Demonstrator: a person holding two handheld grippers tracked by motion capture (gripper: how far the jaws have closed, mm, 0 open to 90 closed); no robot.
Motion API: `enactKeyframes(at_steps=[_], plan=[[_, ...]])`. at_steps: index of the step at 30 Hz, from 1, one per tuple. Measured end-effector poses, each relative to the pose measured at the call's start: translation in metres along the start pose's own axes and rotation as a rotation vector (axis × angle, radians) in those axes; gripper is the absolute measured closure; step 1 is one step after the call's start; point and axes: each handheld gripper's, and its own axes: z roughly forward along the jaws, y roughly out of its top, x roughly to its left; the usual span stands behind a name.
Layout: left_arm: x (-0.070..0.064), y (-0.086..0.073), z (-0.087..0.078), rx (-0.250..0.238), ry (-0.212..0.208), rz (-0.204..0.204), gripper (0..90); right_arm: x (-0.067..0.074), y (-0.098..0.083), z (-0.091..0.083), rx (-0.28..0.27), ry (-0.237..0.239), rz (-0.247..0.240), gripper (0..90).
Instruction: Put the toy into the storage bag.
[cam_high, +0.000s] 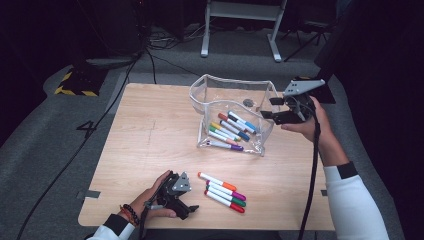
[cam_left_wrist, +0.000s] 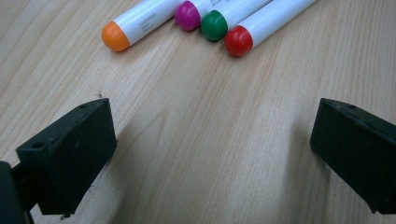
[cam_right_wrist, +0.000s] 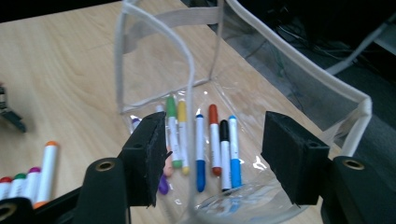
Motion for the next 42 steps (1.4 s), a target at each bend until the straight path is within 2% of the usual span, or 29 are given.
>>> enactKeyframes(at_steps=[4, 6, 7, 12, 15, 21, 22, 23, 27, 31, 37, 42], plan=[[0.000, 0.000, 0.000, 0.001, 0.000, 0.000, 0.5, 0.017, -0.019, -0.012, -0.038, 0.023, -0.024, 40.0], [0.000, 0.000, 0.000, 0.001, 0.000, 0.000, 0.5, 0.026, -0.030, -0.014, -0.034, 0.020, -0.033, 39.9], [0.000, 0.000, 0.000, 0.001, 0.002, 0.001, 0.5, 0.030, -0.036, -0.014, -0.037, 0.041, -0.035, 40.0], [0.000, 0.000, 0.000, 0.001, 0.002, 0.000, 0.5, 0.048, -0.064, -0.012, -0.050, 0.080, -0.027, 40.0], [0.000, 0.000, 0.000, 0.001, 0.003, 0.000, 0.5, 0.059, -0.079, -0.005, -0.033, 0.100, -0.026, 39.2], [0.000, 0.000, 0.000, 0.002, 0.004, 0.000, 0.5, 0.085, -0.103, 0.019, 0.014, 0.175, -0.037, 37.4], [0.000, 0.000, 0.000, 0.002, 0.003, -0.001, 0.5, 0.085, -0.103, 0.019, 0.014, 0.175, -0.037, 37.4], [0.000, 0.000, 0.000, 0.000, 0.003, -0.002, 0.5, 0.094, -0.108, 0.029, 0.026, 0.200, -0.047, 36.7], [0.000, 0.000, 0.000, 0.002, 0.006, -0.003, 0.5, 0.110, -0.116, 0.052, 0.041, 0.268, -0.066, 36.4], [0.000, 0.000, 0.000, 0.001, 0.006, -0.003, 0.5, 0.124, -0.120, 0.076, 0.081, 0.318, -0.085, 36.5], [-0.001, 0.001, 0.000, 0.002, 0.010, -0.007, 0.5, 0.136, -0.122, 0.104, 0.122, 0.366, -0.095, 36.4], [-0.002, 0.002, 0.001, 0.001, 0.014, -0.011, 0.5, 0.142, -0.120, 0.117, 0.128, 0.373, -0.117, 37.1]])
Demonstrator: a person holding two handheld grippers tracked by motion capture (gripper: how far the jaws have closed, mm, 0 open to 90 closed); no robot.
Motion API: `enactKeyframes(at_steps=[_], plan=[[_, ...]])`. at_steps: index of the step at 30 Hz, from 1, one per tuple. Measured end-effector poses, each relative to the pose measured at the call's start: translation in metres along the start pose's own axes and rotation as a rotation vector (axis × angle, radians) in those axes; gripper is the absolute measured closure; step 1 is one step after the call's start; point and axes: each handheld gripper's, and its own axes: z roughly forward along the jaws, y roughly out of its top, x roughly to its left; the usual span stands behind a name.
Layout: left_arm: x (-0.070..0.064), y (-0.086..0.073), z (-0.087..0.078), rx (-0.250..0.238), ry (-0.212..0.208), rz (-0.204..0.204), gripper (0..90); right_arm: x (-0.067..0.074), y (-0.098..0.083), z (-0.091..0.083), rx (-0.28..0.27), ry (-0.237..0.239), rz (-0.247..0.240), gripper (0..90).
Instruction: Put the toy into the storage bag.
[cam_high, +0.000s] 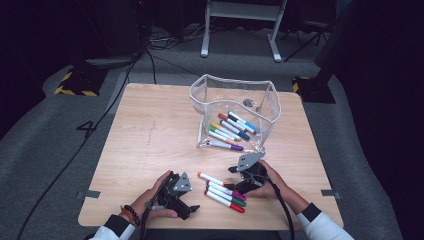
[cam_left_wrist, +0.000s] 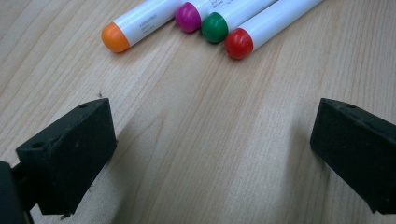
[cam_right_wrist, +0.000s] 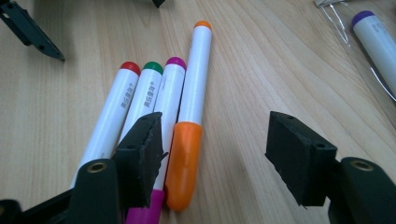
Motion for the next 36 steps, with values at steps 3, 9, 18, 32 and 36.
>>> enactKeyframes(at_steps=[3, 9, 18, 32, 36], plan=[[-0.002, 0.001, 0.001, -0.001, 0.006, -0.008, 0.5, -0.001, 0.002, 0.008, 0.017, -0.002, 0.000, 38.7], [-0.005, 0.005, 0.004, 0.003, 0.000, 0.007, 0.5, -0.006, 0.004, 0.023, 0.044, -0.024, -0.015, 42.4], [-0.007, 0.007, 0.007, -0.001, 0.006, -0.005, 0.6, -0.017, -0.010, 0.013, 0.010, -0.033, 0.037, 71.5], [-0.007, 0.006, 0.006, 0.001, 0.004, -0.008, 0.5, -0.033, -0.036, -0.021, 0.026, -0.083, 0.082, 75.2], [-0.007, 0.006, 0.006, 0.000, 0.003, -0.007, 0.5, -0.029, -0.030, -0.030, 0.011, -0.106, 0.046, 75.2]])
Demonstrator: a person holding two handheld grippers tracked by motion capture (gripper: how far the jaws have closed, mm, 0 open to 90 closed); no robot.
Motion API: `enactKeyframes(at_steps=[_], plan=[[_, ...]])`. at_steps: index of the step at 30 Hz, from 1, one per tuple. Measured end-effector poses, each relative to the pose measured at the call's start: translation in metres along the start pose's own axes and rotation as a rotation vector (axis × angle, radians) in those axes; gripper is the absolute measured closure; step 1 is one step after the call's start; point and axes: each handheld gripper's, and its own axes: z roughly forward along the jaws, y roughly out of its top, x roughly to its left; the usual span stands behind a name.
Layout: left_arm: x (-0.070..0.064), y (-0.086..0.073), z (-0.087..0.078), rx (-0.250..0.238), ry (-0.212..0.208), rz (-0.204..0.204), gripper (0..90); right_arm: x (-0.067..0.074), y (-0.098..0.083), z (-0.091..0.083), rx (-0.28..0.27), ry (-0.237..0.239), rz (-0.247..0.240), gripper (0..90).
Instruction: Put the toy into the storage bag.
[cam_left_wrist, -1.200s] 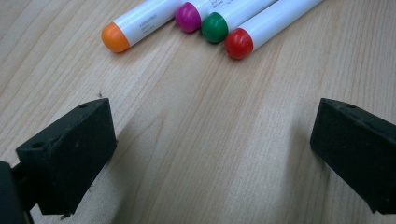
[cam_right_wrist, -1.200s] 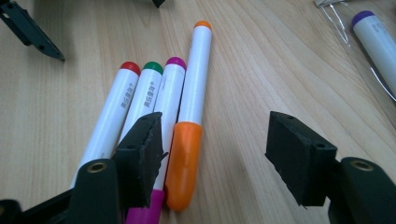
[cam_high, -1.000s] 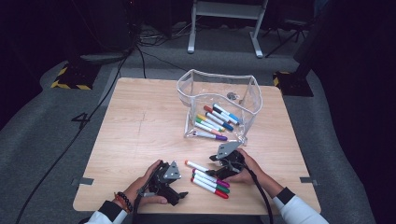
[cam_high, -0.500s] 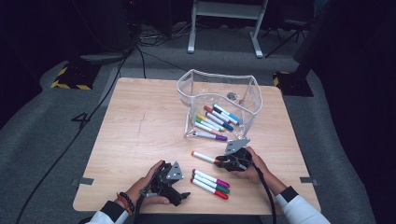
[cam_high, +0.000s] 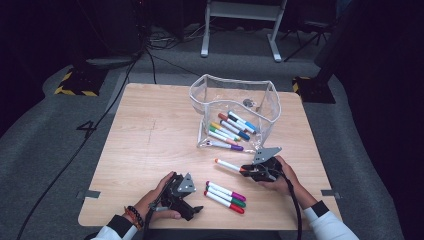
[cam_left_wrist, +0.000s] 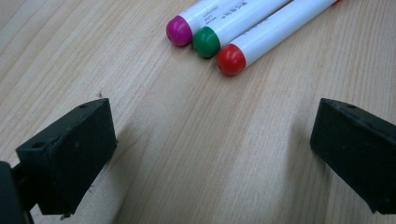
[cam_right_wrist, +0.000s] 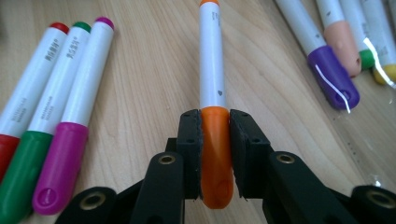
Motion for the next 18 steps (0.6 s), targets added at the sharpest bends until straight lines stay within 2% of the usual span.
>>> enactKeyframes(at_steps=[4, 5, 8, 13, 18], plan=[[0.000, 0.000, 0.000, 0.000, 0.000, 0.000, 0.5, 0.001, 0.003, -0.005, -0.008, -0.017, -0.010, 75.2], [0.000, 0.000, 0.000, 0.000, 0.000, 0.000, 0.6, 0.001, 0.005, -0.008, -0.014, -0.036, -0.017, 75.2], [0.000, 0.000, 0.000, 0.000, 0.000, 0.000, 0.5, -0.001, 0.006, -0.013, -0.042, -0.035, -0.008, 75.2], [0.000, 0.000, 0.000, 0.002, 0.000, 0.001, 0.6, -0.001, 0.017, -0.033, -0.102, -0.061, -0.027, 75.2], [0.000, 0.000, 0.000, 0.001, -0.001, 0.003, 0.5, 0.000, 0.027, -0.052, -0.131, -0.102, -0.044, 75.2]])
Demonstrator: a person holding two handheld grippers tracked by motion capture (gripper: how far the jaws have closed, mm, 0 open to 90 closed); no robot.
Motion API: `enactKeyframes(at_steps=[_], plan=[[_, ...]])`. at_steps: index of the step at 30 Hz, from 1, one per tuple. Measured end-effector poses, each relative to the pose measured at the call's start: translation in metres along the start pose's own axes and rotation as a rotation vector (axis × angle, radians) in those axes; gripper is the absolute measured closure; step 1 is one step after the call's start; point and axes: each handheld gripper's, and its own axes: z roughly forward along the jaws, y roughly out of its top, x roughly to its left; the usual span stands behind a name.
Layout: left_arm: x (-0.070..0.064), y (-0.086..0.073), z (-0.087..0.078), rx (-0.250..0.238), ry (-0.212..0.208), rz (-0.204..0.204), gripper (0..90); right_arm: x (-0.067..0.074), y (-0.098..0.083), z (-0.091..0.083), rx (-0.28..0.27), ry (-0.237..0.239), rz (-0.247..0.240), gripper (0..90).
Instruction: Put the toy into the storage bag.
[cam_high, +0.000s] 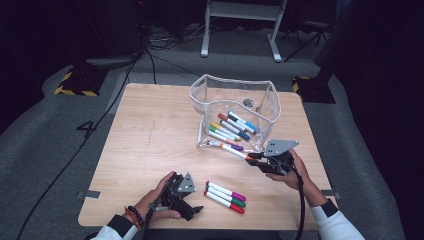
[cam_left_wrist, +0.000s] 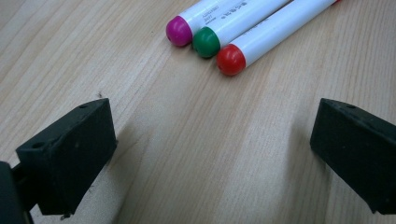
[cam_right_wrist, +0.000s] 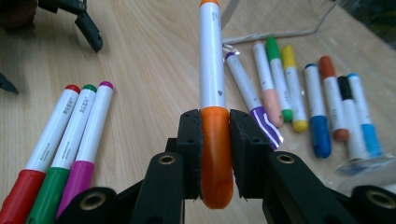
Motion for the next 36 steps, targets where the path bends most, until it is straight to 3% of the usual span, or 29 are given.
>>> enactKeyframes(at_steps=[4, 9, 19, 29, 36], plan=[[0.000, 0.000, 0.000, 0.001, 0.000, 0.001, 0.5, -0.003, 0.008, -0.013, -0.029, -0.021, 0.000, 75.2], [0.000, 0.000, 0.000, -0.002, 0.000, -0.002, 0.5, -0.011, 0.030, -0.036, -0.077, -0.047, -0.024, 75.2], [0.000, 0.000, 0.000, -0.002, -0.001, -0.002, 0.5, -0.034, 0.081, -0.063, -0.114, -0.100, -0.071, 75.2], [0.000, 0.000, 0.000, -0.003, -0.001, -0.002, 0.5, -0.079, 0.114, -0.051, -0.085, -0.138, -0.041, 75.2], [0.000, 0.000, 0.000, -0.001, -0.001, -0.002, 0.5, -0.111, 0.119, -0.026, 0.008, -0.158, 0.008, 75.2]])
